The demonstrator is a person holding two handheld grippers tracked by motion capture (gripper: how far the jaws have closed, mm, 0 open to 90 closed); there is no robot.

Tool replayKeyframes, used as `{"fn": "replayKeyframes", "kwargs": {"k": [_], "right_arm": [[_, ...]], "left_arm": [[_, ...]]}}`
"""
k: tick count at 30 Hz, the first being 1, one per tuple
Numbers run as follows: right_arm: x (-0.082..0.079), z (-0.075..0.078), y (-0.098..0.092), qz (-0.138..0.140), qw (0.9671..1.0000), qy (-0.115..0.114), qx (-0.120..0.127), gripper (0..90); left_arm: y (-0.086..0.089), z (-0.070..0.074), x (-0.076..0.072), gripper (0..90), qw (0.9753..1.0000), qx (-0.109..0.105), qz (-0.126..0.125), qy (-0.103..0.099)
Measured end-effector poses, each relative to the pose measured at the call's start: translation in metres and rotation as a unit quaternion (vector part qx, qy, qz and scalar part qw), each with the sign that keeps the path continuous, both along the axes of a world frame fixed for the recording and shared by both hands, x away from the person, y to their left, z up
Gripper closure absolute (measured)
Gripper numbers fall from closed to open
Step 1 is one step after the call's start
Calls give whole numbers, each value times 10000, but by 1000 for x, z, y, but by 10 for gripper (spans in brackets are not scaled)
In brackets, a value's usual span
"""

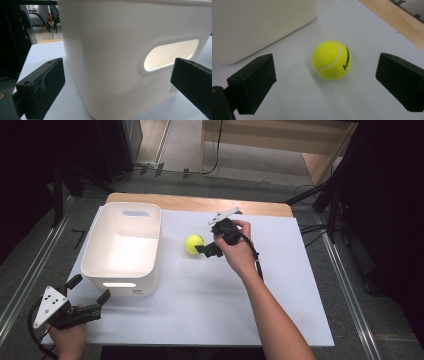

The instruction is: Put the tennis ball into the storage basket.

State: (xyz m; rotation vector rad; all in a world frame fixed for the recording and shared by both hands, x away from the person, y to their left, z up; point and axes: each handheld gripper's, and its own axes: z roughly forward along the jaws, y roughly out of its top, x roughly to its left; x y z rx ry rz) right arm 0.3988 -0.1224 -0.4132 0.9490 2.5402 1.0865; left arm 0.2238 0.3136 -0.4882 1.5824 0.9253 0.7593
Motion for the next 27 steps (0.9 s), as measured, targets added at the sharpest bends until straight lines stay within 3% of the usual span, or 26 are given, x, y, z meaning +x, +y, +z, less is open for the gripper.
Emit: {"fn": "replayKeyframes", "kwargs": {"k": [15,20,27], "right_arm": [[20,-5,19,151,9986,299,-417,21],[25,-8,27,194,9967,526,-592,21],[32,-14,38,309,9939,671,-822,21]], "left_arm": [[0,0,0,0,10000,10,-7,19],[0,0,0,0,10000,2,-12,2],[0,0,0,0,10000,-21,-11,1]]}}
